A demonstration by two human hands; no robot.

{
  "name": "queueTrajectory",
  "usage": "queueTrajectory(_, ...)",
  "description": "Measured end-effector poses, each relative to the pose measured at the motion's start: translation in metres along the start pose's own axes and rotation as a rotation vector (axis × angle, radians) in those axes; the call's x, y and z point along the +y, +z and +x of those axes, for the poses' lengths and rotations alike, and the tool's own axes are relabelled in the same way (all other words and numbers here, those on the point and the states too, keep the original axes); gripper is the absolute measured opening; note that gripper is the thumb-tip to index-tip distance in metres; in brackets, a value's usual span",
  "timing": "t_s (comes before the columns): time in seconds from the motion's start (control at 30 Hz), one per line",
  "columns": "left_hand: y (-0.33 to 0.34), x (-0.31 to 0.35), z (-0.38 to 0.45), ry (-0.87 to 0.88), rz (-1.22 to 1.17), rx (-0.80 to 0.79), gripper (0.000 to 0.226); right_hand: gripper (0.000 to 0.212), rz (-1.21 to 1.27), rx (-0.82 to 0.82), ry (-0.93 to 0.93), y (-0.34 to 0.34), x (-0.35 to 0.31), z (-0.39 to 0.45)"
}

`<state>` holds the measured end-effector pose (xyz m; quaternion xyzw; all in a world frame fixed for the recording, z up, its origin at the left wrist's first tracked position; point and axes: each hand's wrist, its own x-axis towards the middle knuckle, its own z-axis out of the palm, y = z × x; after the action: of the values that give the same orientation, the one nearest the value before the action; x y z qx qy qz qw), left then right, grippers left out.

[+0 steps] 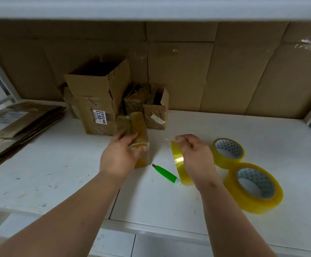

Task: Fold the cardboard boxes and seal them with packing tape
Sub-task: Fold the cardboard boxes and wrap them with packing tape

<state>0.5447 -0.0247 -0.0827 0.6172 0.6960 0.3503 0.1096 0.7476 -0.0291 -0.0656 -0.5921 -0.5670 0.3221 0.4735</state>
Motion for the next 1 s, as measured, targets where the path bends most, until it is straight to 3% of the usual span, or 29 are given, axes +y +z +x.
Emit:
queueTrajectory(0.1, -0.002, -0.006, 0.001, 0.01, -0.058, 0.029, 0.059, 0.018, 0.035, 0.003, 0.008, 0.002, 0.0, 0.002)
queueTrajectory(0.27, -0.011, -0.008, 0.005, 0.12, 0.058, -0.127, 0.063, 0.022, 0.077, -0.008, 0.014, 0.008, -0.005, 0.005)
queueTrajectory(0.5, -0.034, -0.003, 0.014, 0.195, 0.025, -0.055, 0.061, 0.021, 0.103, -0.003, -0.001, 0.01, -0.007, 0.004)
queueTrajectory(0.63, -0.034, -0.009, 0.01, 0.186, 0.187, -0.311, 0.066, 0.024, 0.125, -0.005, 0.0, 0.011, -0.005, 0.001)
queueTrajectory(0.7, -0.035, -0.015, 0.008, 0.189, 0.196, -0.349, 0.066, 0.023, 0.122, -0.008, -0.003, 0.013, -0.005, 0.0)
queueTrajectory(1.0, -0.019, -0.018, -0.011, 0.187, 0.202, -0.115, 0.069, 0.022, 0.137, -0.032, -0.027, 0.018, -0.013, -0.009)
